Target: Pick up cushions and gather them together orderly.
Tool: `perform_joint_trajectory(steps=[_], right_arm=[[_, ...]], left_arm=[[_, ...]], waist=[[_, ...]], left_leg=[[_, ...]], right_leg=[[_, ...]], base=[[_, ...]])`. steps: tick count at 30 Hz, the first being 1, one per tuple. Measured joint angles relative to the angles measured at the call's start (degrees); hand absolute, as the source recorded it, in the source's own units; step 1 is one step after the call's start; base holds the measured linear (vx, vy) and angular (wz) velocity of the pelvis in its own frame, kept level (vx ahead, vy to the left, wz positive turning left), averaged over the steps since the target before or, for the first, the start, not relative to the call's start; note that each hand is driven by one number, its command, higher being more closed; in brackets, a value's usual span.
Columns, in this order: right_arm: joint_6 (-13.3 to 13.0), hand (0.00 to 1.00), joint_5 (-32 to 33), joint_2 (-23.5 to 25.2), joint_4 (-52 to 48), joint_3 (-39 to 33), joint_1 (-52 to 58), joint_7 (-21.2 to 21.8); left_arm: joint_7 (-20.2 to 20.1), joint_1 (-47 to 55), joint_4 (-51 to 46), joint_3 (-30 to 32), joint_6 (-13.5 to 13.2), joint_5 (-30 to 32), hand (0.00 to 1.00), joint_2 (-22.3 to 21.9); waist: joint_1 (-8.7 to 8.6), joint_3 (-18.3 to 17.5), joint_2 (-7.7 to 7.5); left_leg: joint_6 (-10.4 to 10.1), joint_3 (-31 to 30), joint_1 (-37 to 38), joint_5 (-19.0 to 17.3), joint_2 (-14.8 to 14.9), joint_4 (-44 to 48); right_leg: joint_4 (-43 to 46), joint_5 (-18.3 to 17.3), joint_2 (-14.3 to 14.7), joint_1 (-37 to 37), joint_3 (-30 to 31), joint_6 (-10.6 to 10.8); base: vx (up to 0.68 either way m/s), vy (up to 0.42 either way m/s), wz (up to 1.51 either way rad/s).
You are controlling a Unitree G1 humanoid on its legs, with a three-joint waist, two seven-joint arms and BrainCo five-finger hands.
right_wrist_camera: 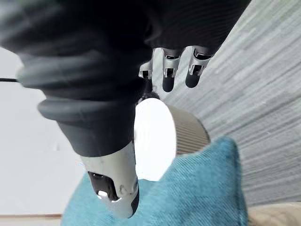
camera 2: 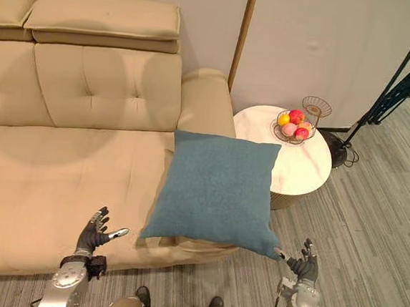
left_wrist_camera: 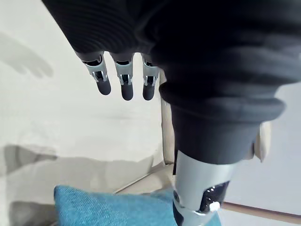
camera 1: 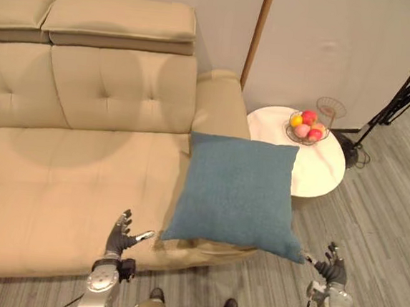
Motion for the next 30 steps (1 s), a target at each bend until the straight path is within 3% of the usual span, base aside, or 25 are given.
perform_joint_trajectory(steps=[4, 8, 12, 16, 17, 21, 26, 30], right_arm=[[0.04, 0.0, 0.05, -4.93, 0.14, 2.74, -4.04, 1.09], [0.09, 0.0, 0.18, -6.91, 1.25, 7.98, -10.88, 1.19], [0.3, 0.0, 1.82, -7.02, 10.02, 14.53, -27.93, 1.07], [0.94, 0.0, 4.66, -6.03, 15.56, 16.35, -40.27, -0.63], [1.19, 1.0, 6.13, -6.08, 17.66, 17.04, -45.59, -1.86], [1.35, 1.0, 8.93, -5.95, 20.13, 18.21, -53.59, -4.11], [0.46, 1.0, 13.1, -6.26, 20.25, 19.76, -55.88, -5.32], [0.0, 1.0, 13.72, -6.86, 11.72, 21.05, -53.84, -5.62]], left_arm=[[-0.1, -3.47, 2.89, -0.45, -0.05, -0.02, 0.0, 0.75], [-0.09, -10.54, 7.0, -3.08, -0.05, -0.23, 0.0, 1.59], [0.22, -28.14, 14.27, -8.59, -0.07, -2.66, 0.0, 2.01], [2.28, -41.25, 20.85, -10.41, 0.07, -5.16, 0.0, 2.01], [3.47, -47.42, 24.21, -11.4, 0.16, -6.54, 1.0, 2.07], [4.79, -57.76, 27.49, -13.9, 0.31, -8.63, 1.0, 2.2], [6.7, -59.82, 25.69, -13.94, 0.16, -10.89, 1.0, 2.55], [8.6, -59.34, 18.98, -13.93, -0.08, -12.01, 1.0, 3.1]], waist=[[-0.07, -0.51, 0.87], [-0.27, 0.4, 1.23], [0.0, 6.25, 1.19], [-0.03, 12.02, 0.98], [-0.1, 14.09, 1.0], [-0.53, 17.11, 1.06], [-0.81, 18.02, 1.3], [-0.93, 19.31, 1.32]], left_leg=[[-0.59, 1.13, -0.23, 2.91, -0.28, -5.46], [-0.96, 1.39, -2.26, 4.62, 0.1, -7.33], [0.09, 0.35, -10.73, 6.69, 0.78, -4.15], [0.29, -0.08, -14.5, 6.94, 1.08, -2.11], [0.42, -0.02, -16.15, 7.05, 1.07, -1.21], [0.62, 0.01, -18.69, 7.99, 1.09, -0.69], [0.24, -0.59, -19.68, 9.17, 1.36, -2.29], [-0.16, -0.66, -19.12, 10.75, 1.37, -4.5]], right_leg=[[-0.36, 0.09, 0.63, -2.72, 1.08, -0.09], [-0.25, 0.65, 1.33, -5.77, 1.45, -0.22], [0.28, 4.34, 1.7, -12.98, 1.32, -1.77], [0.82, 5.36, 1.78, -16.01, 1.9, -2.51], [1.06, 5.88, 1.73, -17.57, 2.53, -2.44], [2.48, 6.41, 1.64, -20.85, 3.1, -2.77], [3.03, 6.54, 2.11, -22.61, 3.2, -2.88], [3.79, 6.54, 2.26, -23.44, 3.21, -2.89]], base=[[-0.15, -0.021, -0.12], [-0.07, -0.034, -0.05], [-0.06, -0.017, 0.08], [-0.09, 0.014, 0.01], [-0.08, 0.021, -0.1], [-0.09, 0.009, -0.06], [-0.08, -0.019, 0.01], [-0.02, -0.02, 0.01]])
